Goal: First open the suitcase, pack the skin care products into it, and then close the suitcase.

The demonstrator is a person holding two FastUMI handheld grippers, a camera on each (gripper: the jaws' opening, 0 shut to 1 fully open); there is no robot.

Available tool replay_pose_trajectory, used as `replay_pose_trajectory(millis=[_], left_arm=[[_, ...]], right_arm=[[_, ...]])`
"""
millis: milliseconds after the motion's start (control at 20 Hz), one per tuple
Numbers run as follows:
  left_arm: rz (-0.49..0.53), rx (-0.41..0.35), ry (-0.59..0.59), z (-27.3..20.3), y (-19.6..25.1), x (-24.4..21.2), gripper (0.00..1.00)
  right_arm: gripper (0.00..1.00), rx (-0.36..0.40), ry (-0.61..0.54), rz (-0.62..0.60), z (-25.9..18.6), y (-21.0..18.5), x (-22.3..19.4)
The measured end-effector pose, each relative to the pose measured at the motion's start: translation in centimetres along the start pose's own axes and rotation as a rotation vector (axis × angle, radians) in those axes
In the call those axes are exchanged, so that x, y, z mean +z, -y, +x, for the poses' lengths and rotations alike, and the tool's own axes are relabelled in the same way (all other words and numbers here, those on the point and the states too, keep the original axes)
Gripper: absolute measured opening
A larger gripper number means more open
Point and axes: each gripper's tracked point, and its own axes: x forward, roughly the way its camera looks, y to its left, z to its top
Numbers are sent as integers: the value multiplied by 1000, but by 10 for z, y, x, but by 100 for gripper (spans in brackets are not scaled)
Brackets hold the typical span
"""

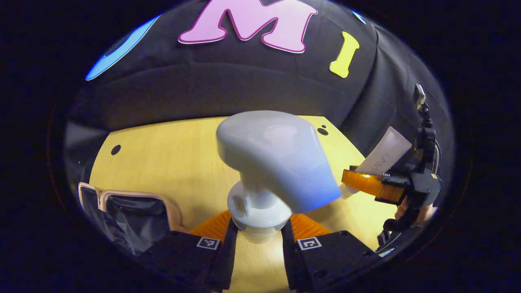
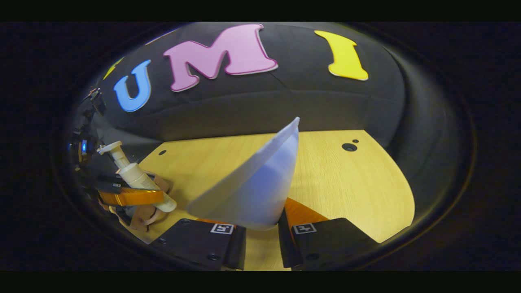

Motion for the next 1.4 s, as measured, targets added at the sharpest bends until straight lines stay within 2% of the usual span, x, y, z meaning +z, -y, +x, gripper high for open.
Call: replay_pose_trajectory(millis=[100,150,200,300,400,450,500,550,600,700,750,800,850,900,950,1000,1050,1250,1400], left_arm=[[8,16,-59,-39,-28,-16,51],[6,21,-82,-55,-44,-23,55],[-2,33,-119,-67,-61,-30,54],[-21,89,-239,-82,-100,-59,54],[-47,134,-354,-86,-140,-90,55],[-67,150,-411,-86,-154,-103,55],[-85,160,-455,-84,-165,-115,55],[-83,170,-497,-82,-171,-131,55],[-68,181,-528,-79,-175,-145,55],[-49,194,-600,-69,-172,-176,51],[-68,199,-631,-67,-172,-187,55],[-107,209,-648,-64,-175,-194,55],[-136,220,-662,-61,-183,-197,55],[-150,234,-669,-59,-190,-200,55],[-150,245,-678,-55,-200,-207,56],[-147,255,-680,-51,-207,-211,52],[-150,265,-677,-50,-211,-213,58],[-191,233,-634,-53,-205,-215,58],[-155,254,-544,-64,-208,-193,69]], right_arm=[[32,26,14,0,-32,-27,0],[38,39,25,15,-45,-41,0],[31,49,36,22,-58,-55,1],[31,56,53,29,-76,-79,-2],[44,63,50,41,-88,-102,-10],[31,65,47,46,-92,-110,-13],[38,70,47,49,-97,-119,-13],[38,73,53,55,-103,-127,-13],[31,78,61,58,-109,-134,-11],[31,80,79,43,-122,-144,-9],[38,73,86,31,-128,-145,-8],[31,62,90,22,-134,-146,-9],[31,45,94,13,-140,-145,-9],[37,34,97,3,-146,-145,-10],[38,26,103,-6,-151,-145,-10],[38,19,105,-16,-156,-145,-11],[38,10,101,-25,-159,-144,-13],[38,-13,72,-48,-159,-149,-23],[38,27,45,-50,-151,-174,-26]])
